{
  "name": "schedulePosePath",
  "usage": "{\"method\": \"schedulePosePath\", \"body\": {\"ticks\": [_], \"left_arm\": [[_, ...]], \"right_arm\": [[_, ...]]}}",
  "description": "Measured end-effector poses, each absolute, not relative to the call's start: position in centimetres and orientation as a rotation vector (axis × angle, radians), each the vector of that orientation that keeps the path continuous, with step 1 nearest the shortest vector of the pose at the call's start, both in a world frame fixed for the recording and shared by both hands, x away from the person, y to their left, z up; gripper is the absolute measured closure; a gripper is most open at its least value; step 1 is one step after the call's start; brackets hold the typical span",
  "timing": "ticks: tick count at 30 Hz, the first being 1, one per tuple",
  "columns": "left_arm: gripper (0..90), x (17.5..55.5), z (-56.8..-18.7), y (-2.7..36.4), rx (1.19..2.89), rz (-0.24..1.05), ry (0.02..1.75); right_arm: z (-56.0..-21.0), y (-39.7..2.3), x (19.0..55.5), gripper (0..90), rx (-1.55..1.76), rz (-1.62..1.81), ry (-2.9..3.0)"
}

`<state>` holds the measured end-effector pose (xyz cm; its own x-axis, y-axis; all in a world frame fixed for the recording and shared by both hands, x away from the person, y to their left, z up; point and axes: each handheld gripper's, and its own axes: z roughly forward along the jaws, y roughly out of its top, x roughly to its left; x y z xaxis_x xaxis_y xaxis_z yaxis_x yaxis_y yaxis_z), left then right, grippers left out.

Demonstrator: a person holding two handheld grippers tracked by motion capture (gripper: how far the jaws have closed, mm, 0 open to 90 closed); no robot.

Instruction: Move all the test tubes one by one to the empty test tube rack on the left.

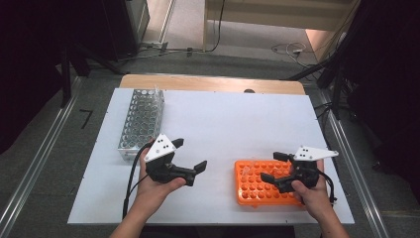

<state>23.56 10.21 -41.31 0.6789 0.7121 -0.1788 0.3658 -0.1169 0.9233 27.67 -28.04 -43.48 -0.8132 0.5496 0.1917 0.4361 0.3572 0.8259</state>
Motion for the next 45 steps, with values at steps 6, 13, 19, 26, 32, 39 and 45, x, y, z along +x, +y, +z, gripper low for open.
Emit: {"method": "schedulePosePath", "body": {"ticks": [6, 13, 19, 26, 32, 39, 45], "left_arm": [[0.0, 23.4, -41.6, 9.3, 1.745, 0.35, 0.855], [0.0, 23.3, -41.8, 8.8, 1.752, 0.335, 0.847], [0.0, 23.3, -41.8, 8.7, 1.756, 0.332, 0.844], [0.0, 23.3, -41.9, 8.6, 1.757, 0.331, 0.845], [0.0, 23.3, -41.8, 8.6, 1.754, 0.33, 0.845], [0.0, 23.3, -41.8, 8.6, 1.756, 0.329, 0.845], [0.0, 23.2, -41.7, 8.6, 1.758, 0.332, 0.841]], "right_arm": [[-44.3, -26.6, 27.9, 26.5, 0.928, 1.389, 2.537], [-45.1, -25.4, 28.5, 55.2, 0.983, 1.276, 2.584], [-45.3, -24.5, 28.7, 65.1, 0.967, 1.204, 2.622], [-45.5, -23.7, 28.5, 68.6, 0.921, 1.142, 2.636], [-45.6, -23.3, 28.5, 71.3, 0.907, 1.126, 2.626], [-45.7, -23.2, 28.2, 73.6, 0.875, 1.106, 2.597], [-45.4, -23.4, 28.2, 74.0, 0.895, 1.144, 2.587]]}}
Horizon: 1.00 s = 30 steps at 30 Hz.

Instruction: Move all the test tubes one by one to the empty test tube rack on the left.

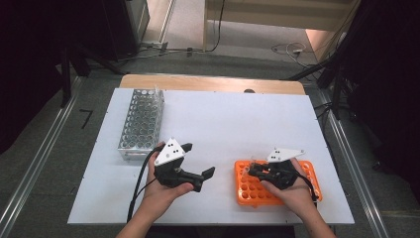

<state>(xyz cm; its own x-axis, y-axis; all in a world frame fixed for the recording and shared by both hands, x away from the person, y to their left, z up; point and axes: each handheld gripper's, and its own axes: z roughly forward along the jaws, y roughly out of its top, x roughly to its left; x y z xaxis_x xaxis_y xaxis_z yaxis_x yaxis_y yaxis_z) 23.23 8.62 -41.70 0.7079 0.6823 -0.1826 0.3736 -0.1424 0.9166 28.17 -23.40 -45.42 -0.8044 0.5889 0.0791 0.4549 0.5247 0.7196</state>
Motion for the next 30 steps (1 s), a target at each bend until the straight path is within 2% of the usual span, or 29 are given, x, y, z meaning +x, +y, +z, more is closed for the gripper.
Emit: {"method": "schedulePosePath", "body": {"ticks": [20, 30], "left_arm": [[0.0, 22.7, -40.9, 8.1, 1.751, 0.321, 0.799], [0.0, 22.4, -40.5, 7.9, 1.753, 0.307, 0.77]], "right_arm": [[-39.7, -24.4, 27.0, 74.1, 0.859, 1.308, 2.45], [-37.8, -23.3, 25.6, 74.1, 0.781, 1.36, 2.454]]}}
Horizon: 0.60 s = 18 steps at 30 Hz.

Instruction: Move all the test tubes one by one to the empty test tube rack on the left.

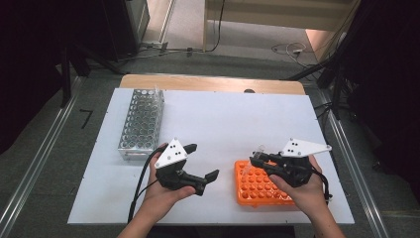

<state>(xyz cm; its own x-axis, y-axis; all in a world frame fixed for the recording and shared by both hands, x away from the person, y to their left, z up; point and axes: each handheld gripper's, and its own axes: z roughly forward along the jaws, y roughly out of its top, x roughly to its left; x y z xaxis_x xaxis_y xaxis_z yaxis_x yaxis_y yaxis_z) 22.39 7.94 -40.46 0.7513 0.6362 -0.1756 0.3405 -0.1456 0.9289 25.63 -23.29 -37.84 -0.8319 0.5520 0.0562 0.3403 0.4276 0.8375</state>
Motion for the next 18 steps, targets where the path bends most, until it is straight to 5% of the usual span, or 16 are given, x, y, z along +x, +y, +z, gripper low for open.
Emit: {"method": "schedulePosePath", "body": {"ticks": [18], "left_arm": [[5.0, 22.2, -40.3, 7.2, 1.756, 0.226, 0.706]], "right_arm": [[-39.6, -19.1, 24.1, 74.1, 0.667, 1.346, 2.585]]}}
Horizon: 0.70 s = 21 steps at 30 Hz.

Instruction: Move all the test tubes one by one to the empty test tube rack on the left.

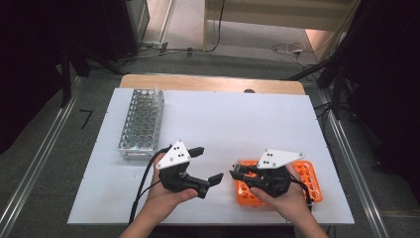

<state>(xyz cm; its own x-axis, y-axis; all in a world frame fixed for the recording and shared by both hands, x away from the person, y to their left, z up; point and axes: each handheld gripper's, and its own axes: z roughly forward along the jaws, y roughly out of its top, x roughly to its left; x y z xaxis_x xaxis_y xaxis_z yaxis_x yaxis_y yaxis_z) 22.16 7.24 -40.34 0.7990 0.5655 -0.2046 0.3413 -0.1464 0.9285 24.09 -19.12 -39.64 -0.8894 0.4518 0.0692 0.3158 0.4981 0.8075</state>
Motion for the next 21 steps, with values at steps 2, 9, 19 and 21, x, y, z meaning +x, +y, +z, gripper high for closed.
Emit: {"method": "schedulePosePath", "body": {"ticks": [2, 9, 19, 21], "left_arm": [[7.7, 22.1, -40.4, 7.1, 1.759, 0.216, 0.691], [18.2, 21.8, -40.5, 6.1, 1.773, 0.192, 0.667], [47.8, 21.3, -40.6, 5.3, 1.787, 0.194, 0.634], [52.4, 21.2, -40.6, 5.1, 1.793, 0.195, 0.62]], "right_arm": [[-40.0, -18.7, 24.0, 74.1, 0.655, 1.342, 2.601], [-40.8, -17.6, 23.6, 74.1, 0.624, 1.324, 2.642], [-41.4, -16.7, 23.3, 74.1, 0.603, 1.308, 2.674], [-41.4, -16.7, 23.3, 74.1, 0.598, 1.304, 2.676]]}}
